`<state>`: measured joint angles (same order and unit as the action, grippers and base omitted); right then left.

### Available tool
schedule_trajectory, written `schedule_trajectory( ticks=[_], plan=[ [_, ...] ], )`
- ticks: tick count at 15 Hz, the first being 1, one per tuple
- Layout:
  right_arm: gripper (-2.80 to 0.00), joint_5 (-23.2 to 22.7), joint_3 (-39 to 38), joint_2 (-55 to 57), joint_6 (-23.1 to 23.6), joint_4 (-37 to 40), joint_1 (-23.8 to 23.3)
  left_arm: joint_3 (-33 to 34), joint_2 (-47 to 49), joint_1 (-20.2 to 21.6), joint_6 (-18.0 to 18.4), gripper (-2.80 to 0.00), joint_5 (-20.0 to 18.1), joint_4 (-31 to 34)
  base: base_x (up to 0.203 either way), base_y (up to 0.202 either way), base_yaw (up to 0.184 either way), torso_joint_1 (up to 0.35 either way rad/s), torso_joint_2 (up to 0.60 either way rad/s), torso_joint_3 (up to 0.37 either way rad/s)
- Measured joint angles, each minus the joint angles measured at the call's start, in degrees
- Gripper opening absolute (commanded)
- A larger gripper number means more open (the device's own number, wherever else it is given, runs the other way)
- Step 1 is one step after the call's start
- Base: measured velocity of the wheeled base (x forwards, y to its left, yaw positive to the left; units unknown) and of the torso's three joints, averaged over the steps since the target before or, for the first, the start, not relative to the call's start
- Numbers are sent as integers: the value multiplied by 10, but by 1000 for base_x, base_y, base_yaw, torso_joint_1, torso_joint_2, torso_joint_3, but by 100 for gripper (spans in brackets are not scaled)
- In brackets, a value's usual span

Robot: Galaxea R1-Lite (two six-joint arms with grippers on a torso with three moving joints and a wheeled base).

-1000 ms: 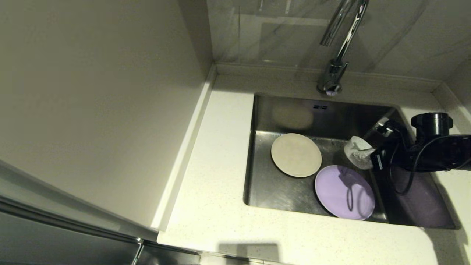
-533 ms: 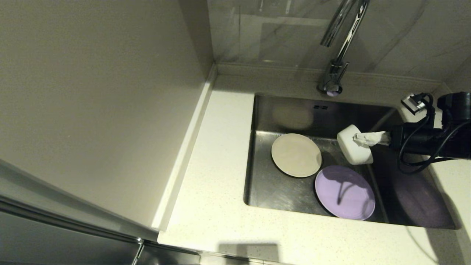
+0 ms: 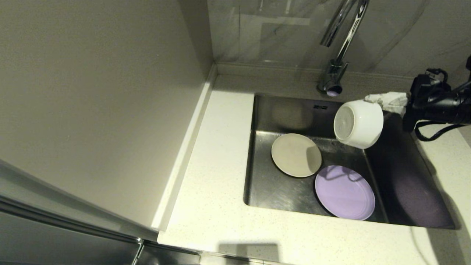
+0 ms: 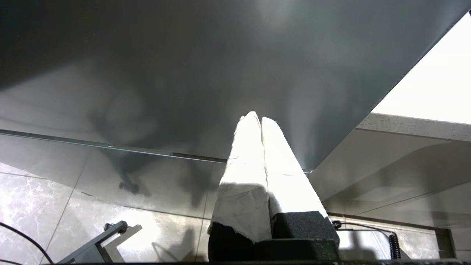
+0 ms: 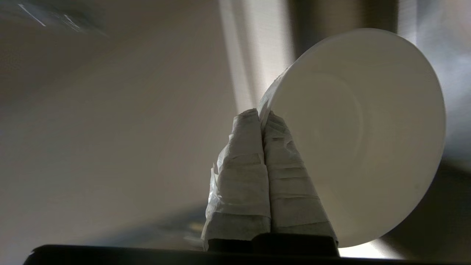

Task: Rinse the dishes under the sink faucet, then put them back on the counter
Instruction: Put a bowl back to the table from the sink

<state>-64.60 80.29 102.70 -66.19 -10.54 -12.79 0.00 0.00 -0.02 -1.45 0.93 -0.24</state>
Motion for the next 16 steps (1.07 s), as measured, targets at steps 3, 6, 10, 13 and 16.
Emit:
schedule_trajectory(
  ticks=[3, 6, 10, 13, 16],
  plan=[
    [-280, -4, 40, 3, -224, -40, 0, 0, 0, 0, 0, -280, 0, 0, 0, 0, 0, 0, 0, 0],
    [-280, -5, -18, 4, -253, -58, -1, 0, 0, 0, 0, -280, 0, 0, 0, 0, 0, 0, 0, 0],
    [-280, -41, -24, -10, -72, -104, -14, 0, 0, 0, 0, -280, 0, 0, 0, 0, 0, 0, 0, 0],
    [-280, -46, -33, -28, 143, -86, -26, 0, 0, 0, 0, -280, 0, 0, 0, 0, 0, 0, 0, 0],
    [-280, -17, -45, -43, 393, -26, -47, 0, 0, 0, 0, -280, 0, 0, 0, 0, 0, 0, 0, 0]
  ],
)
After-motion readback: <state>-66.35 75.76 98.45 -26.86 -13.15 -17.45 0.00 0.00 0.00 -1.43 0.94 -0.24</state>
